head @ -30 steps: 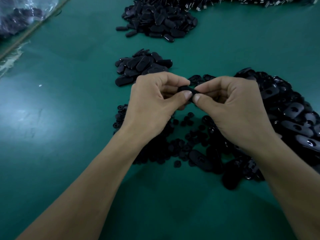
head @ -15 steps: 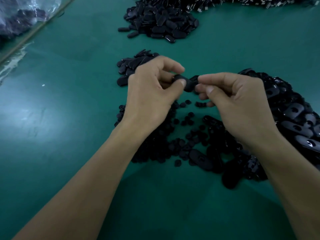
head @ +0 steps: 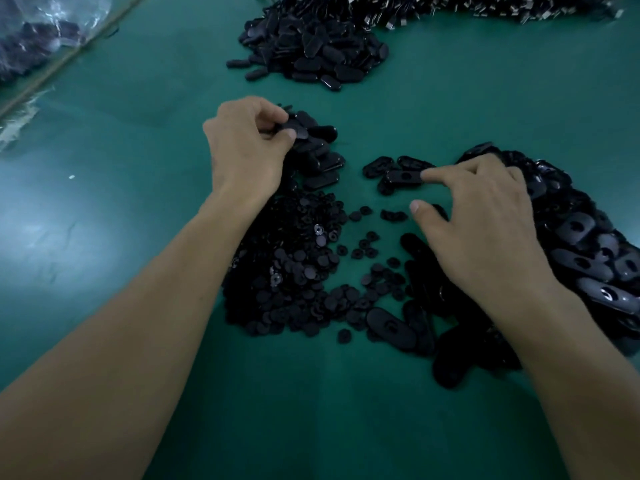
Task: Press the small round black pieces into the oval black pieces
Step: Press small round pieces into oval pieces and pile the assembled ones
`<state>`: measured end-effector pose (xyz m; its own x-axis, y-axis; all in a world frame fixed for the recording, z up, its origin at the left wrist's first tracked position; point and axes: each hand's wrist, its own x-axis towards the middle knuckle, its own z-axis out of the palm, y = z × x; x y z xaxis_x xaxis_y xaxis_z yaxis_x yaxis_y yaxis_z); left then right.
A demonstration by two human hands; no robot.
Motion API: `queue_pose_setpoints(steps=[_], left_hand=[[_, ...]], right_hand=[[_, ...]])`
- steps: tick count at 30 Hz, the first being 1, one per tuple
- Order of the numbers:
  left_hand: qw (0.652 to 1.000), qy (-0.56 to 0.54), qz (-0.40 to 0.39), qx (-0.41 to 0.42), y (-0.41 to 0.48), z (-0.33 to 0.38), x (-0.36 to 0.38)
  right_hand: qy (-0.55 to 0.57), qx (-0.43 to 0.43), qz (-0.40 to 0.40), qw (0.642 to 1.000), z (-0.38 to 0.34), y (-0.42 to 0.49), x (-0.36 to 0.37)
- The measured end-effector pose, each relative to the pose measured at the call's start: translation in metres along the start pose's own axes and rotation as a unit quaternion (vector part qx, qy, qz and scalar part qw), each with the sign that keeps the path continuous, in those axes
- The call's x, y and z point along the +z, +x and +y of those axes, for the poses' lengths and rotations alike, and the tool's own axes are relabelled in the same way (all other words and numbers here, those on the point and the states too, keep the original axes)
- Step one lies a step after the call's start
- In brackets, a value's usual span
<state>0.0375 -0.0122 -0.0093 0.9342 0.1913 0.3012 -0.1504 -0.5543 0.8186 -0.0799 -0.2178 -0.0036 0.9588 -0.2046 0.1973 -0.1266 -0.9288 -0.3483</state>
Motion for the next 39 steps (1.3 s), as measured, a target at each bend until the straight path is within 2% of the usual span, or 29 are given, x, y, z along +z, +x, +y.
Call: queue_pose_setpoints(steps=[4, 11, 16, 19, 23, 28, 32, 35, 39], left_hand=[[0.998, 0.067, -0.005, 0.016, 0.003, -0.003, 0.002], [0.996, 0.082, -0.011, 0.036, -0.014, 0.007, -0.001], [0.994, -0.007, -0.082, 0.066, -0.041, 0.024, -0.008], [0.986, -0.068, -0.139, 0.062, -0.056, 0.03, -0.012], [0.969, -0.131, -0.21, 0.017, -0.07, 0.033, -0.017], [0.932, -0.239, -0.264, -0.064, -0.078, 0.035, -0.019], [0.909, -0.312, -0.26, -0.099, -0.078, 0.034, -0.018], [0.905, -0.324, -0.253, -0.105, -0.076, 0.032, -0.019], [0.907, -0.324, -0.252, -0.095, -0.075, 0.031, -0.021]], right_hand=[[-0.036, 0.031, -0.041, 0.998, 0.003, 0.001, -0.003], [0.069, 0.016, -0.033, 0.997, 0.007, 0.002, -0.005], [0.146, -0.02, 0.019, 0.989, 0.007, 0.004, -0.001], [0.227, -0.051, 0.055, 0.971, 0.001, 0.002, 0.0], [0.32, -0.106, 0.06, 0.94, -0.01, -0.002, 0.001], [0.306, -0.173, 0.105, 0.93, -0.014, -0.006, 0.004], [0.339, -0.155, 0.088, 0.924, -0.013, -0.005, 0.007], [0.412, -0.116, 0.039, 0.903, -0.011, -0.004, 0.006], [0.486, -0.082, 0.014, 0.87, -0.011, 0.0, 0.005]])
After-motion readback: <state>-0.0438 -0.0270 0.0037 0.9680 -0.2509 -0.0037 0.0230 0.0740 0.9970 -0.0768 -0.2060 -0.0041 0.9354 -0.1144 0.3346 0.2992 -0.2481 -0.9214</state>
